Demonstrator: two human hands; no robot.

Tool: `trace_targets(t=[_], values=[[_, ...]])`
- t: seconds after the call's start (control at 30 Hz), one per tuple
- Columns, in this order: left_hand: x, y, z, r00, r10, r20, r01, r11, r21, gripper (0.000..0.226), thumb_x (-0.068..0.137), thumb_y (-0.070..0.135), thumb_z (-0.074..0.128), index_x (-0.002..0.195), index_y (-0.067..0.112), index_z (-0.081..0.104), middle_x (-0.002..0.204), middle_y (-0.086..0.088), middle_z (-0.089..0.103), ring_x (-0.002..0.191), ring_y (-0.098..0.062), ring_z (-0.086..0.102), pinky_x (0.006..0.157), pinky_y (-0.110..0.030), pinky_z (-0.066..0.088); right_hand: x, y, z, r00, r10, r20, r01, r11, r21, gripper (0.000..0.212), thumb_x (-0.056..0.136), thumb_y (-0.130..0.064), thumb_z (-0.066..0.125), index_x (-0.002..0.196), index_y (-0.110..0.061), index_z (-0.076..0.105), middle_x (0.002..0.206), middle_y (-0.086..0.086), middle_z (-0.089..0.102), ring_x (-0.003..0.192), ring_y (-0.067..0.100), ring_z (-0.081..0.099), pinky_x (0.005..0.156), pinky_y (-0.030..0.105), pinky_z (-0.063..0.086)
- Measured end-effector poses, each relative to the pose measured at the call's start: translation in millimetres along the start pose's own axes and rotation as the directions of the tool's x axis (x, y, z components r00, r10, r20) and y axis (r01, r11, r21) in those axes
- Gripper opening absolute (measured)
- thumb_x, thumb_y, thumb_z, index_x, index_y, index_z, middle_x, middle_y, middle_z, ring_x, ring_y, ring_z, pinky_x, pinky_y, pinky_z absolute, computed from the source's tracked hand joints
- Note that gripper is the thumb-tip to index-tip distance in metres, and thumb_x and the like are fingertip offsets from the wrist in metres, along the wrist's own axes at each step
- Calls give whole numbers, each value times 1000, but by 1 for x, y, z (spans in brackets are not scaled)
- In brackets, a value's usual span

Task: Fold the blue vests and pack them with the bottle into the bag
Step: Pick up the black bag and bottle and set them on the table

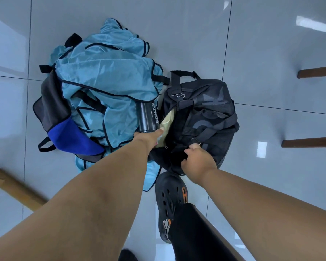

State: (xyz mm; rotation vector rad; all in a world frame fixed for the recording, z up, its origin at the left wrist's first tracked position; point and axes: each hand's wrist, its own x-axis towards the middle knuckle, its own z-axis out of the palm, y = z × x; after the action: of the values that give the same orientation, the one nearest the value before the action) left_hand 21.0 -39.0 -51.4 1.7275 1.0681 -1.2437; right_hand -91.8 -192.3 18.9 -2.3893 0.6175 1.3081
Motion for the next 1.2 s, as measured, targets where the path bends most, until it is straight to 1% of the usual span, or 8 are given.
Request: trace_targets(t=[0.2,0.47,0.57,0.67,0.73,0.93,1.07,1.2], values=[[-11,2,-7,999,-20,-49,21,1000,3,76,75,58,86,122,11,50,76,-3,72,60,-16,60,92,-38,58,-10,4,-7,992,43,-116,-38,998,46,32,102,-21,48,127,-10,65,147,1,42,118,25,56,96,29,46],[-112,-4,-54,985,-20,-171,-2,992,-127,95,45,65,76,119,25,33,109,-9,67,96,-32,67,96,-50,56,-72,-6,-58,908,105,-406,-9,973,231,26,101,-10,51,115,-11,73,134,4,59,103,27,61,79,27,37],[-179,5,-78,981,60,-185,-79,992,-98,85,61,61,76,124,24,31,115,-10,63,94,-29,63,89,-44,53,-114,-12,-87,858,185,-478,0,933,360,19,96,-6,53,110,-18,59,116,5,63,90,29,58,73,33,41],[-246,3,-105,967,174,-186,-194,977,-94,75,69,53,78,127,27,38,110,-5,67,88,-23,65,74,-36,53,-165,-19,-121,844,190,-501,34,914,405,43,94,-7,53,132,-26,56,125,4,61,105,31,60,82,34,44],[-293,-3,-125,951,248,-184,-264,962,-67,76,63,56,78,126,31,42,111,-2,67,90,-22,68,78,-39,60,-203,-23,-147,832,168,-529,49,927,371,52,97,-10,51,145,-30,56,132,6,57,113,30,58,91,37,46],[-420,-32,-186,942,279,-184,-312,932,-185,67,63,53,81,116,34,46,105,-1,67,82,-22,70,68,-40,64,-315,-52,-212,828,175,-533,51,923,381,37,97,-13,50,124,-27,72,134,5,55,113,31,61,89,30,41],[-491,-54,-235,940,305,-155,-337,905,-262,69,56,49,85,114,42,48,102,-1,70,78,-24,70,70,-52,66,-394,-82,-247,809,140,-571,121,911,395,32,94,-15,54,117,-29,73,128,1,57,103,24,57,88,30,40],[-559,-84,-294,881,385,-275,-451,858,-244,61,75,37,85,123,31,47,100,3,70,79,-15,70,53,-25,57,-471,-122,-283,754,69,-653,235,900,367,27,92,-18,57,111,-25,75,122,-1,59,98,18,54,86,30,40]])
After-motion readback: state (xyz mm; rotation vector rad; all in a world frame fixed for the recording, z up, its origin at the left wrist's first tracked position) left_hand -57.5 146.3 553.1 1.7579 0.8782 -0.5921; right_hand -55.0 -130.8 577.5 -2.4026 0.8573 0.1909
